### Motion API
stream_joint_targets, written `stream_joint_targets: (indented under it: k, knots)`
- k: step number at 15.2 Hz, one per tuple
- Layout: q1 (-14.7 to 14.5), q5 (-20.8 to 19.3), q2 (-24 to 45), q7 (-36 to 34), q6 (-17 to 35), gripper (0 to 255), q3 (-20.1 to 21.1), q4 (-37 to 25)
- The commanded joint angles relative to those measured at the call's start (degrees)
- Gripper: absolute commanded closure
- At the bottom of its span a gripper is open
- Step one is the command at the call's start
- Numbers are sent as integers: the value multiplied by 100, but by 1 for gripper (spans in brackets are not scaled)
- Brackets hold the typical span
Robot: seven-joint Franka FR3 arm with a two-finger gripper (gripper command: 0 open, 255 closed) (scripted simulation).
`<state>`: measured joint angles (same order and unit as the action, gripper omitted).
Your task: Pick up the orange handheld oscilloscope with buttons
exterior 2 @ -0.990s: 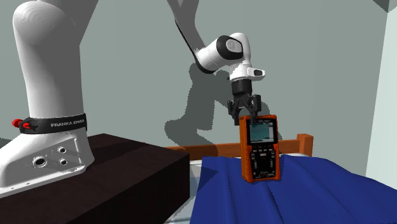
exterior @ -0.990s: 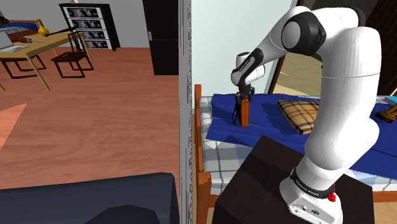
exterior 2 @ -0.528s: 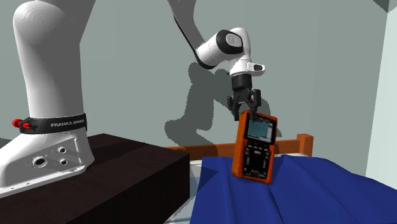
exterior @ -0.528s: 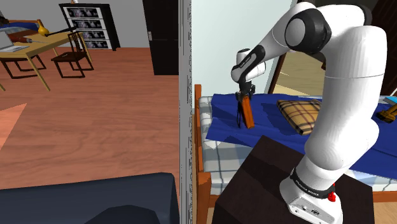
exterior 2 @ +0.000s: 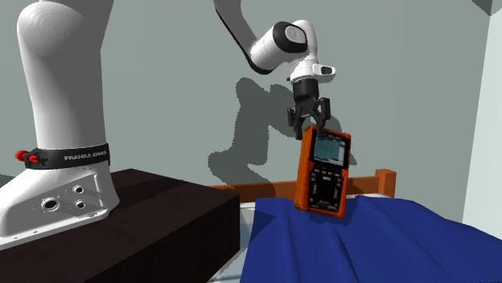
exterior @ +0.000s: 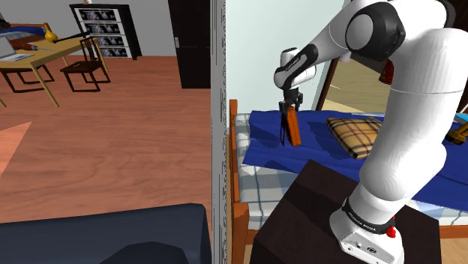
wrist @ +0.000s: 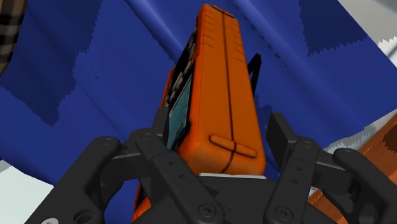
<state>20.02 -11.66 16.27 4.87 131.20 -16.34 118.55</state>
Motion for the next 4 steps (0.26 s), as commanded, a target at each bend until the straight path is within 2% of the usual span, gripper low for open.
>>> stream_joint_targets:
  k: [1, 4]
  knots:
    - [-6, -4, -89, 24, -147, 255, -5, -76]
    - [-11, -10, -144, 33, -224, 255, -8, -99]
